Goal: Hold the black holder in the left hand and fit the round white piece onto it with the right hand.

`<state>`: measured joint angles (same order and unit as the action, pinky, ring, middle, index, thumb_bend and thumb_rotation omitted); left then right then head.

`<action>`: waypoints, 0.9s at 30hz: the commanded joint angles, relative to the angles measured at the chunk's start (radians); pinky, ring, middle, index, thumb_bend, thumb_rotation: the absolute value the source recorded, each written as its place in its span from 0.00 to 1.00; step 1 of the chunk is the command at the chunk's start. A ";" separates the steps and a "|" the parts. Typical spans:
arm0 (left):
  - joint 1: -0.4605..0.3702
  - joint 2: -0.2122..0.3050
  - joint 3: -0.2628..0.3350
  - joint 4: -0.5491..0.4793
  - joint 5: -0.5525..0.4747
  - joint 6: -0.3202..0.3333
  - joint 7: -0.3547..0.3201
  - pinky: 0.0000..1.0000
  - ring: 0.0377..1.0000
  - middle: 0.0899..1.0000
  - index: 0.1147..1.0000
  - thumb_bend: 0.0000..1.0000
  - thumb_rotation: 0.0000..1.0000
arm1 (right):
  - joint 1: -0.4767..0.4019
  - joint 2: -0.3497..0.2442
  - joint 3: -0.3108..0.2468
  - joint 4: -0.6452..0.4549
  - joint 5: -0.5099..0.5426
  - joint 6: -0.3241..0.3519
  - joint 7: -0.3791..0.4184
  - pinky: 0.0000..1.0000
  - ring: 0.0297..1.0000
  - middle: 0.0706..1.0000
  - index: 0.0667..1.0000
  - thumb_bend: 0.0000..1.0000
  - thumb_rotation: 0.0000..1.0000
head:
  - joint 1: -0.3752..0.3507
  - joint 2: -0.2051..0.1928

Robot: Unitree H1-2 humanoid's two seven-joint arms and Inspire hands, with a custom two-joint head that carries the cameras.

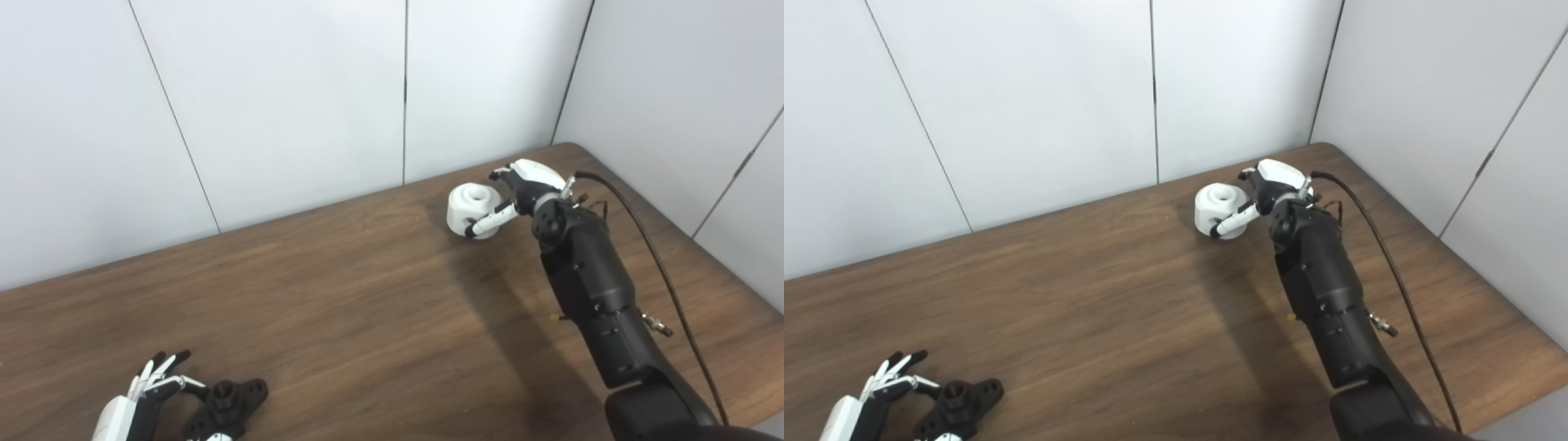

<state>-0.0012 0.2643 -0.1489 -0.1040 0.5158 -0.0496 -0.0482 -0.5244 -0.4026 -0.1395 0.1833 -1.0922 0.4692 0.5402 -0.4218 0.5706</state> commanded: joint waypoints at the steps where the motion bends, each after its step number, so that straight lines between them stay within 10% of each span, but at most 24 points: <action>1: 0.002 0.008 0.005 -0.023 0.003 0.001 0.001 1.00 1.00 0.90 0.41 0.52 0.03 | -0.052 -0.028 -0.001 -0.008 -0.012 0.001 -0.005 1.00 1.00 1.00 0.91 1.00 0.41 | -0.001 0.000; 11: 0.005 0.007 0.004 -0.032 0.008 0.013 -0.003 1.00 1.00 0.90 0.41 0.52 0.03 | -0.044 0.006 0.005 -0.073 -0.051 0.001 0.052 1.00 1.00 1.00 0.88 1.00 0.44 | 0.003 0.004; 15: 0.005 0.007 0.005 -0.032 0.004 0.013 -0.003 1.00 1.00 0.90 0.41 0.52 0.03 | -0.038 -0.003 0.031 -0.063 -0.011 0.000 0.011 0.99 0.97 0.92 0.71 1.00 0.39 | 0.003 0.005; 19: 0.005 0.008 0.006 -0.028 0.003 0.006 0.001 1.00 1.00 0.90 0.41 0.52 0.03 | -0.023 -0.003 0.054 -0.082 -0.004 0.000 -0.040 0.86 0.78 0.75 0.66 0.90 0.33 | 0.003 0.006; 23: 0.005 0.007 0.006 -0.031 0.005 0.011 -0.001 1.00 1.00 0.90 0.41 0.52 0.03 | -0.009 -0.016 0.065 -0.051 0.077 -0.034 -0.172 0.51 0.54 0.54 0.57 0.66 0.18 | 0.003 0.006; 27: 0.005 0.008 0.005 -0.032 0.007 0.015 -0.003 1.00 1.00 0.90 0.41 0.52 0.03 | -0.002 -0.037 0.100 -0.047 0.115 -0.026 -0.229 0.76 0.77 0.71 0.45 0.52 0.14 | 0.003 0.007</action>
<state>0.0047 0.2638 -0.1485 -0.1148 0.5160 -0.0420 -0.0513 -0.4950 -0.4064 -0.0449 0.1644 -0.9879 0.4522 0.3493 -0.4188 0.5768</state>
